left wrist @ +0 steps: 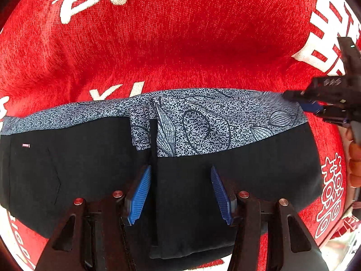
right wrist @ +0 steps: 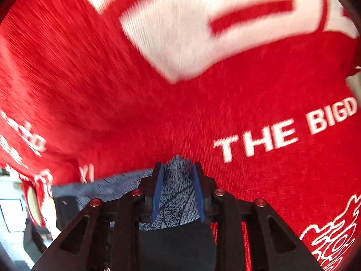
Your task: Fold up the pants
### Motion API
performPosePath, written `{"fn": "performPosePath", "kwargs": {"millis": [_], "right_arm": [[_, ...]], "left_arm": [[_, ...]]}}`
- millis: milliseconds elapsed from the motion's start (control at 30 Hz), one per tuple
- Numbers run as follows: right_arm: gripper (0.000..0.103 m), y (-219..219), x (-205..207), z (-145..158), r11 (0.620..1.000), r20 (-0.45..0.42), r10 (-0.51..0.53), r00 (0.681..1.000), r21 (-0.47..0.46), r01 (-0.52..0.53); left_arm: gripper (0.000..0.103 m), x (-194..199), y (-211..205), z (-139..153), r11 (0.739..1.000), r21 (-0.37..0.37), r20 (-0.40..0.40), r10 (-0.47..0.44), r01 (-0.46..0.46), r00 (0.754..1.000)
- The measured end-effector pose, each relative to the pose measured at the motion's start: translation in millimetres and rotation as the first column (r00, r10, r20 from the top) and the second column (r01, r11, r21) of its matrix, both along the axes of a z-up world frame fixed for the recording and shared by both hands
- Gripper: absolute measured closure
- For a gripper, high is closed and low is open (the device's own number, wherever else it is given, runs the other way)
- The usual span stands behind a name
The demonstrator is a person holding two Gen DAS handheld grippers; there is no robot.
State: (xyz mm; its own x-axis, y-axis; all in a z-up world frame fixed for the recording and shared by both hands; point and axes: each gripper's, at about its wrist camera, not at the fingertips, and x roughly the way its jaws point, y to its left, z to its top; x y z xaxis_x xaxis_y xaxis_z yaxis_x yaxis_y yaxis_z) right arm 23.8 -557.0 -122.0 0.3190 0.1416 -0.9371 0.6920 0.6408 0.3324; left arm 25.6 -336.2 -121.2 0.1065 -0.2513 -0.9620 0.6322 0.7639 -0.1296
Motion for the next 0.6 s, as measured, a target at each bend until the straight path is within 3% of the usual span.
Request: {"fn": "performPosePath", "kwargs": {"millis": [233, 433, 600], "right_arm": [[0.072, 16, 18, -8, 0.982, -0.092, 0.085, 0.992, -0.163, -0.099], [0.064, 17, 0, 19, 0.979, -0.04, 0.024, 0.999, -0.199, -0.031], [0.063, 40, -26, 39, 0.972, -0.027, 0.068, 0.997, -0.222, -0.072]], "left_arm": [[0.047, -6, -1, -2, 1.0, 0.006, 0.022, -0.021, 0.021, 1.0], [0.047, 5, 2, 10, 1.0, 0.002, -0.02, 0.026, -0.026, 0.999], [0.047, 19, -1, 38, 0.993, -0.09, -0.019, 0.074, -0.075, 0.997]]}}
